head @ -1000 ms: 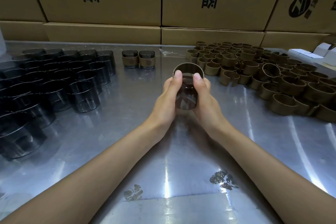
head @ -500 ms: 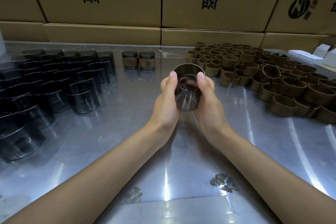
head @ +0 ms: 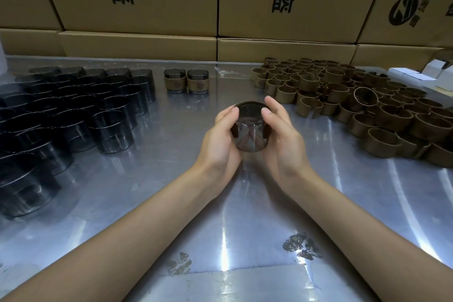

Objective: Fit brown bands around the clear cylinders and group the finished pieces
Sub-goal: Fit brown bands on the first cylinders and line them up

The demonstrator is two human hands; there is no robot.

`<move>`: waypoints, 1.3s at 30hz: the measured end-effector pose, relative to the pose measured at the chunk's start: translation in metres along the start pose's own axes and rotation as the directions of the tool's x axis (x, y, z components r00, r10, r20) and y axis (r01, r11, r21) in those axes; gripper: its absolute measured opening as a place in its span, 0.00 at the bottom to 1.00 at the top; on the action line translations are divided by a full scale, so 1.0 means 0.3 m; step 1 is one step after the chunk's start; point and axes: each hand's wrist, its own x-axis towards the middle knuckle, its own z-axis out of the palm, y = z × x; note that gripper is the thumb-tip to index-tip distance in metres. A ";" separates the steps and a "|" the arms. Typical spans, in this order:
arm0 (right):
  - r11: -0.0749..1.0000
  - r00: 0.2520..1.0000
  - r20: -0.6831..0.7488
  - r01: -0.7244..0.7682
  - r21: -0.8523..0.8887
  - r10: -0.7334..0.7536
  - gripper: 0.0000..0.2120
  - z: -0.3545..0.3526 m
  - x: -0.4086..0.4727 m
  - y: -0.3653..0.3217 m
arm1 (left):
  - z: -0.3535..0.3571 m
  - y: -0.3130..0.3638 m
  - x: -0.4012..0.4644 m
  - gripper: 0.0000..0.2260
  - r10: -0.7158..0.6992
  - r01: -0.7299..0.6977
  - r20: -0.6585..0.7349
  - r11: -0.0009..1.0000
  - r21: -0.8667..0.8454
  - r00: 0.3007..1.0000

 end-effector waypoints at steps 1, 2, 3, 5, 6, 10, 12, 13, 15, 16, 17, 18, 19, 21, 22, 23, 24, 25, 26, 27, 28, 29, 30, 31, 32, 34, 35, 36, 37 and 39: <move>1.000 1.000 0.004 -0.007 0.004 0.007 0.20 0.001 -0.002 -0.003 | -0.005 0.002 0.002 0.18 -0.003 0.003 0.005 1.000 -0.004 1.000; 1.000 1.000 0.005 -0.016 0.011 0.016 0.20 0.002 -0.003 -0.007 | -0.009 0.004 0.003 0.18 -0.004 0.004 0.016 1.000 0.000 1.000; 0.999 1.000 0.008 -0.028 0.028 0.028 0.20 0.002 -0.003 -0.010 | -0.014 0.008 0.006 0.17 -0.002 0.002 0.028 1.000 0.013 1.000; 0.994 0.997 0.019 -0.076 0.074 0.075 0.22 0.003 0.000 -0.017 | -0.022 0.019 0.010 0.17 0.015 -0.017 0.039 0.999 0.050 0.999; 0.991 0.993 0.041 -0.110 0.080 0.107 0.23 0.002 0.002 -0.023 | -0.026 0.025 0.013 0.16 0.029 -0.032 0.040 0.997 0.071 0.999; 0.939 0.917 0.216 -0.307 -0.152 0.335 0.25 -0.013 -0.002 -0.059 | -0.046 0.056 0.022 0.14 0.105 -0.116 0.091 0.985 0.130 0.990; 0.890 0.859 0.241 -0.411 -0.197 0.451 0.28 -0.030 -0.002 -0.066 | -0.054 0.071 0.024 0.13 0.124 -0.144 0.127 0.978 0.154 0.984; 0.884 0.850 0.248 -0.428 -0.189 0.465 0.29 -0.040 0.000 -0.067 | -0.058 0.078 0.024 0.14 0.130 -0.154 0.149 0.973 0.171 0.980; 0.897 0.858 0.261 -0.423 -0.130 0.443 0.24 -0.043 0.001 -0.068 | -0.061 0.083 0.025 0.15 0.135 -0.176 0.181 0.957 0.232 0.974; 0.906 0.863 0.277 -0.412 -0.096 0.422 0.20 -0.041 0.000 -0.068 | -0.059 0.082 0.025 0.16 0.136 -0.182 0.182 0.947 0.266 0.974; 0.915 0.864 0.306 -0.398 -0.069 0.400 0.17 -0.039 -0.001 -0.067 | -0.057 0.079 0.025 0.17 0.128 -0.175 0.173 0.941 0.289 0.977; 0.922 0.863 0.337 -0.386 -0.043 0.377 0.15 -0.038 -0.002 -0.067 | -0.056 0.076 0.026 0.19 0.102 -0.147 0.163 0.944 0.295 0.981; 0.927 0.862 0.362 -0.375 -0.013 0.354 0.14 -0.039 -0.002 -0.067 | -0.056 0.073 0.026 0.22 0.056 -0.103 0.163 0.950 0.295 0.985; 0.935 0.876 0.369 -0.351 0.043 0.311 0.16 -0.047 0.003 -0.071 | -0.061 0.072 0.026 0.24 -0.054 -0.003 0.177 0.952 0.306 0.983; 0.939 0.883 0.363 -0.340 0.057 0.298 0.16 -0.052 0.005 -0.073 | -0.065 0.075 0.027 0.25 -0.114 0.053 0.174 0.947 0.317 0.978; 0.941 0.888 0.357 -0.334 0.064 0.291 0.15 -0.057 0.007 -0.075 | -0.070 0.077 0.027 0.26 -0.173 0.112 0.165 0.939 0.325 0.971; 0.941 0.888 0.360 -0.332 0.072 0.286 0.14 -0.059 0.008 -0.076 | -0.075 0.079 0.028 0.28 -0.222 0.163 0.154 0.931 0.326 0.963; 0.940 0.885 0.371 -0.332 0.081 0.281 0.17 -0.059 0.008 -0.077 | -0.081 0.082 0.030 0.29 -0.253 0.196 0.149 0.927 0.321 0.956; 0.939 0.880 0.386 -0.333 0.087 0.277 0.20 -0.060 0.008 -0.077 | -0.086 0.084 0.033 0.29 -0.270 0.214 0.153 0.927 0.308 0.951; 0.938 0.875 0.400 -0.334 0.090 0.273 0.24 -0.060 0.009 -0.076 | -0.090 0.088 0.033 0.28 -0.282 0.227 0.163 0.930 0.290 0.945; 0.938 0.870 0.412 -0.334 0.091 0.270 0.26 -0.058 0.007 -0.076 | -0.094 0.092 0.032 0.27 -0.296 0.242 0.180 0.932 0.270 0.938; 0.938 0.865 0.423 -0.334 0.089 0.268 0.27 -0.058 0.007 -0.077 | -0.098 0.097 0.029 0.27 -0.311 0.257 0.201 0.932 0.254 0.929; 0.937 0.858 0.438 -0.338 0.089 0.268 0.27 -0.058 0.008 -0.078 | -0.101 0.099 0.027 0.27 -0.325 0.268 0.225 0.931 0.248 0.919; 0.934 0.848 0.457 -0.345 0.094 0.267 0.27 -0.059 0.007 -0.081 | -0.104 0.100 0.027 0.28 -0.333 0.273 0.255 0.930 0.245 0.908; 0.930 0.839 0.475 -0.352 0.104 0.264 0.27 -0.061 0.005 -0.082 | -0.107 0.100 0.026 0.30 -0.333 0.267 0.286 0.932 0.245 0.899; 0.923 0.823 0.507 -0.365 0.126 0.256 0.27 -0.066 0.002 -0.084 | -0.108 0.099 0.026 0.34 -0.307 0.227 0.335 0.939 0.258 0.890; 0.919 0.817 0.517 -0.371 0.133 0.255 0.28 -0.067 0.000 -0.085 | -0.107 0.098 0.025 0.35 -0.288 0.198 0.351 0.942 0.272 0.891; 0.915 0.810 0.528 -0.379 0.141 0.254 0.28 -0.067 -0.001 -0.085 | -0.107 0.096 0.025 0.38 -0.268 0.166 0.365 0.943 0.288 0.892; 0.909 0.801 0.543 -0.389 0.150 0.253 0.28 -0.067 -0.002 -0.085 | -0.107 0.095 0.026 0.41 -0.252 0.138 0.375 0.942 0.305 0.892; 0.901 0.769 0.591 -0.405 0.155 0.244 0.23 -0.066 -0.004 -0.087 | -0.110 0.088 0.029 0.42 -0.228 0.093 0.414 0.943 0.320 0.881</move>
